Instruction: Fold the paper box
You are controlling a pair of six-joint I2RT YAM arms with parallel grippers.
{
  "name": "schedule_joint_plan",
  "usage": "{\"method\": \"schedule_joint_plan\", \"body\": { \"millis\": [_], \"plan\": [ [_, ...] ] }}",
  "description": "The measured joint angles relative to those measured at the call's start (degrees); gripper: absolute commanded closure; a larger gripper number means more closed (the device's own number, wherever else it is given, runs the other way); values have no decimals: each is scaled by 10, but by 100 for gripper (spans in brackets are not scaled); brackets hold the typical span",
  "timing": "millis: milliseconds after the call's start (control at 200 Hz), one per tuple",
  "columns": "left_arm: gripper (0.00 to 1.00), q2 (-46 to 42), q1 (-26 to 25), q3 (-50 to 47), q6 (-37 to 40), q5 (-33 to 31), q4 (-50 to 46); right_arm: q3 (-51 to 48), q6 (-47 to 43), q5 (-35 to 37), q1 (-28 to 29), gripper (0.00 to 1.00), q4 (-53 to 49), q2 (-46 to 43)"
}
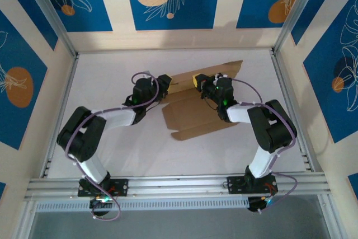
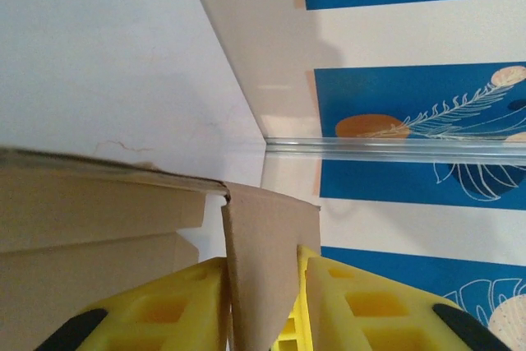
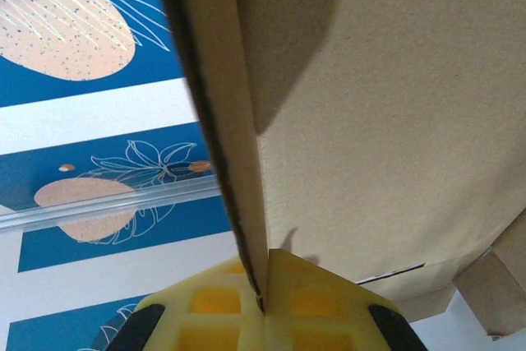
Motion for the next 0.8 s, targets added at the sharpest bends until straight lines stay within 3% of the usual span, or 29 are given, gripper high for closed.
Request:
{"method": "schedule_joint_plan", "body": {
  "millis": [270, 565, 690, 800],
  "plan": [
    [99, 47, 0, -1, -10, -7, 91, 5, 6, 17, 1, 100, 5, 7],
    [100, 52, -1, -9, -10, -14, 115, 10, 7, 18, 1, 100, 8, 13],
    [69, 54, -1, -9, -11, -18, 124, 13, 10, 17, 1, 100, 8, 15],
    [57, 54, -1, -9, -10, -14, 132, 13, 10, 16, 1, 100, 5, 15]
  ]
}}
